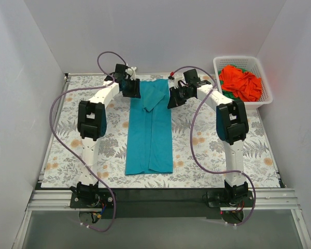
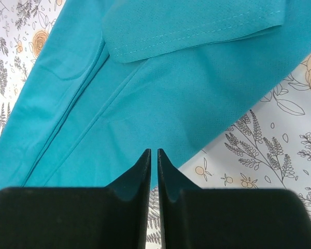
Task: Fold and stack the t-shirts
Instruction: Fold the tshirt
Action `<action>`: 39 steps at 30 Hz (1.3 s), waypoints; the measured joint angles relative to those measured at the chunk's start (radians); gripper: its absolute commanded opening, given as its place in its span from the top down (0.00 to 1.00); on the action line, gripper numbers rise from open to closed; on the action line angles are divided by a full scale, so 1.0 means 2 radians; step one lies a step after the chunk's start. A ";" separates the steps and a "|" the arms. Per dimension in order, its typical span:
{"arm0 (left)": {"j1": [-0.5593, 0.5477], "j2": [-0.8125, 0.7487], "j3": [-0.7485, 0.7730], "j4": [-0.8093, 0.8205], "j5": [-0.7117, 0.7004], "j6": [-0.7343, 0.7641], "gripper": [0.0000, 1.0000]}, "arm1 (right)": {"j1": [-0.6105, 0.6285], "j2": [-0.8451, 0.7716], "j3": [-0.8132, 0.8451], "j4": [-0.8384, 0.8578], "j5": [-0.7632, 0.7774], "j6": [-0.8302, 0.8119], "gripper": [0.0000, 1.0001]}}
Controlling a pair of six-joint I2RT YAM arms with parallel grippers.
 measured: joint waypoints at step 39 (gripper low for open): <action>0.010 -0.072 -0.179 0.065 0.105 -0.060 0.73 | -0.007 0.150 0.144 0.064 0.011 0.036 0.82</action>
